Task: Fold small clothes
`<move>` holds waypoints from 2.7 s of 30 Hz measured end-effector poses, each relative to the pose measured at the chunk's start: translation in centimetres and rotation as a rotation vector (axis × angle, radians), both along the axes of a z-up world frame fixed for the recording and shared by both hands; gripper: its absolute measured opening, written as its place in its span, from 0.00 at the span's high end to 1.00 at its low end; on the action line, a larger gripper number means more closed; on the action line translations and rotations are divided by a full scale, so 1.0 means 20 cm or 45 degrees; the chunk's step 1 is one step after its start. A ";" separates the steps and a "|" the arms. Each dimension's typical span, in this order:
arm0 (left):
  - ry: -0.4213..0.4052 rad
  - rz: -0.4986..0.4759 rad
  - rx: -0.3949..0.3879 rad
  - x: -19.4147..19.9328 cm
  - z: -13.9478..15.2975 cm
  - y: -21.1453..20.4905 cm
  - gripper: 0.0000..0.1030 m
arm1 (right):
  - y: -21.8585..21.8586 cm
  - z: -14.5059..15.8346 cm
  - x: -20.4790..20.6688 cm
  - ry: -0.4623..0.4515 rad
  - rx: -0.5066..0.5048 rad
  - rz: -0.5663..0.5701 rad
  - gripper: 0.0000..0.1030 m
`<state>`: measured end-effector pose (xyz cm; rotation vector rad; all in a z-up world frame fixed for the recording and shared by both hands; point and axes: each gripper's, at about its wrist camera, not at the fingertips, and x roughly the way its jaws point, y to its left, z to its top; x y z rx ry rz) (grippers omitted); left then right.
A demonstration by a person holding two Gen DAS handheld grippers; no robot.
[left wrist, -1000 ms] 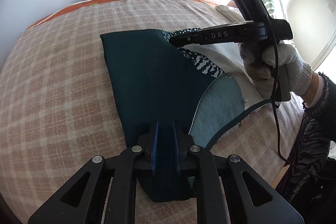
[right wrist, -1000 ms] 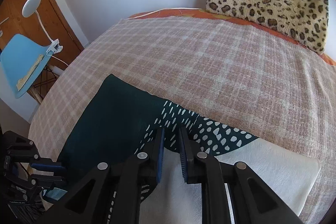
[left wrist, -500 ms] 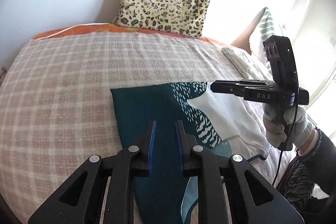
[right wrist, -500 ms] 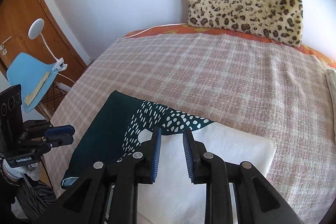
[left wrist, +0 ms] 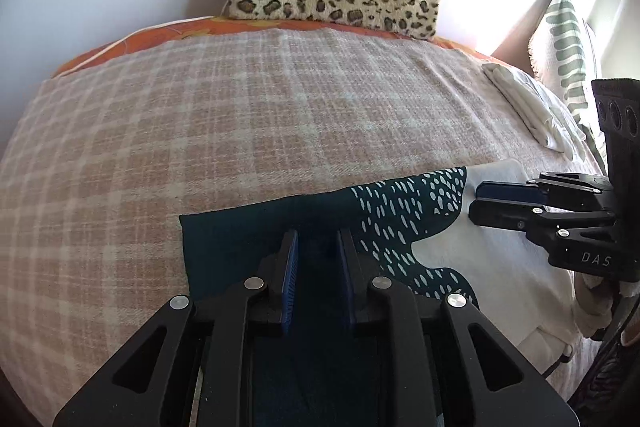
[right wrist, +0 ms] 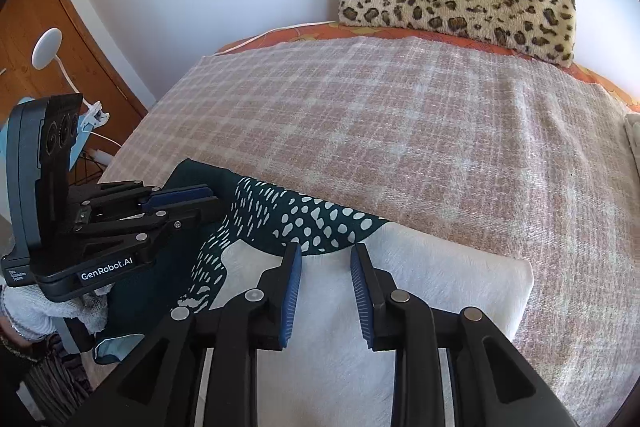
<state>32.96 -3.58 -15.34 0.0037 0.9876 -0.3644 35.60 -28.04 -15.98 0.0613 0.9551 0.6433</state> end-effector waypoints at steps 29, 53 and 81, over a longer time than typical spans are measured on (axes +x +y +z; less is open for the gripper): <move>0.381 0.197 -0.744 -0.20 -0.10 0.59 0.55 | -0.71 -0.29 -0.29 0.415 0.601 -0.030 0.47; 0.450 0.055 -0.911 -0.35 -0.16 0.49 0.55 | -0.47 -0.34 0.02 0.500 0.818 -0.036 0.74; 0.162 0.033 -0.531 -0.42 0.02 0.29 0.97 | -0.23 0.00 0.00 0.076 0.409 -0.079 1.00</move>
